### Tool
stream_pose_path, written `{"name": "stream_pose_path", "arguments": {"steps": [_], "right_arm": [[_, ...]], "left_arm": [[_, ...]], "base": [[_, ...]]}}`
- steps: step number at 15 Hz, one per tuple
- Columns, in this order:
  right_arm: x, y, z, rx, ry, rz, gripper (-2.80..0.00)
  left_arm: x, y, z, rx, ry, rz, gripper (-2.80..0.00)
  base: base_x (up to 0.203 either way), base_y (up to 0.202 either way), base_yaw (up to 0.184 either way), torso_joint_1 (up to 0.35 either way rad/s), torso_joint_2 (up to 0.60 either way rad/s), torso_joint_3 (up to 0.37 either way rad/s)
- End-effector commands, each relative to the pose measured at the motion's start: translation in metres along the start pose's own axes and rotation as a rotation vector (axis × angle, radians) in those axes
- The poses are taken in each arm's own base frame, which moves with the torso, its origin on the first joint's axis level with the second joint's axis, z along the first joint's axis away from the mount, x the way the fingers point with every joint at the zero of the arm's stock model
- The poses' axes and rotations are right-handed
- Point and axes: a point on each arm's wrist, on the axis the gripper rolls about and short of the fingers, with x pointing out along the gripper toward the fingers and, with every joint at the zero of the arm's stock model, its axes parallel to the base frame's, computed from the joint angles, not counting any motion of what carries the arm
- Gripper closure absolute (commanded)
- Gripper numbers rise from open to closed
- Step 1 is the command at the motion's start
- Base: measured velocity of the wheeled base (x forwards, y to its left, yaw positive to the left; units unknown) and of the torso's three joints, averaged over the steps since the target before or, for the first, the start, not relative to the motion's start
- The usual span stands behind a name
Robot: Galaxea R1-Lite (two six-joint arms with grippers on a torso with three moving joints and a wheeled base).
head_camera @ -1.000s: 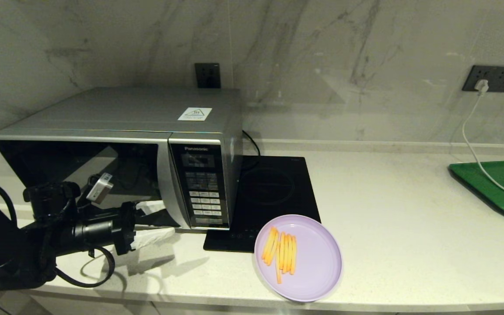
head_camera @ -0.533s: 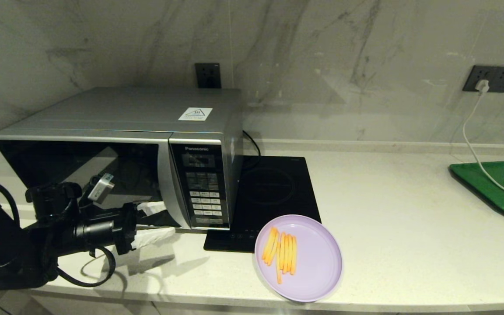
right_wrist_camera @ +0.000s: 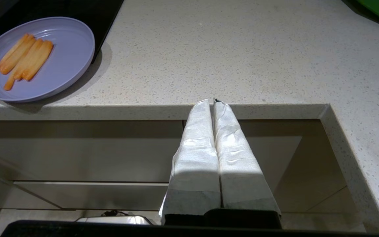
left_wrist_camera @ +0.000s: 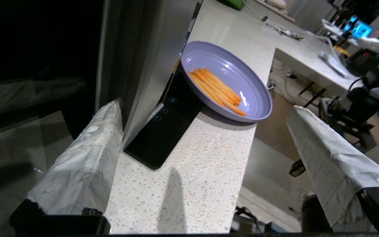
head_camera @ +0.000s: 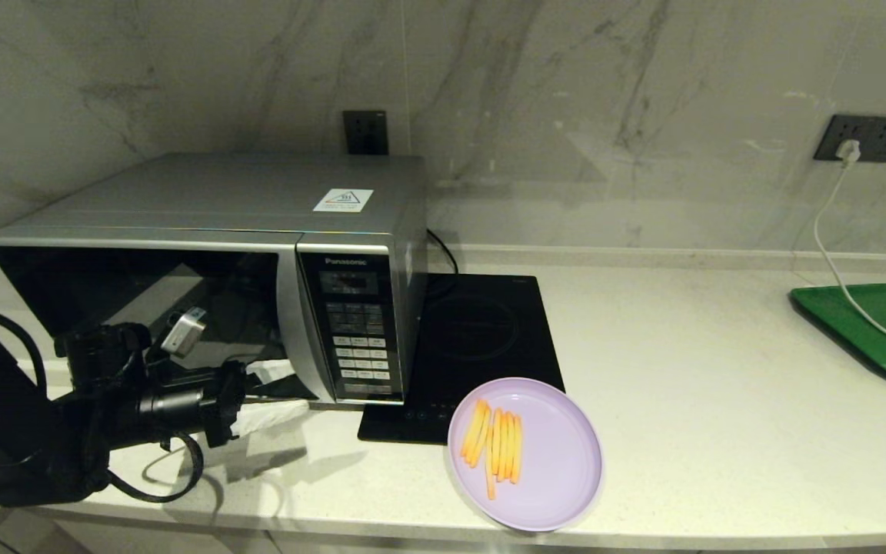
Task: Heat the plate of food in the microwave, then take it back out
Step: Open the microwave oven
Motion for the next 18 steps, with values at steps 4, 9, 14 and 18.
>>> {"name": "stream_pose_path", "arguments": {"steps": [4,9,14,18], "right_arm": [[0.000,0.000,0.000,0.001,0.001,0.000,0.00],[0.000,0.000,0.000,0.001,0.002,0.000,0.00],[0.000,0.000,0.000,0.001,0.001,0.000,0.00],[0.000,0.000,0.000,0.001,0.003,0.000,0.00]], "left_arm": [[-0.004,-0.009,0.005,-0.034,-0.005,-0.007,-2.80],[-0.026,-0.022,-0.004,-0.077,-0.022,-0.005,-2.80],[-0.050,-0.024,-0.017,-0.078,-0.041,0.084,-2.80],[-0.104,-0.041,-0.022,-0.019,-0.089,0.316,-2.80]], "base": [[0.000,0.000,0.000,0.000,0.00,0.000],[0.000,0.000,0.000,0.000,0.00,0.000],[0.000,0.000,0.000,0.000,0.00,0.000],[0.000,0.000,0.000,0.000,0.00,0.000]]}}
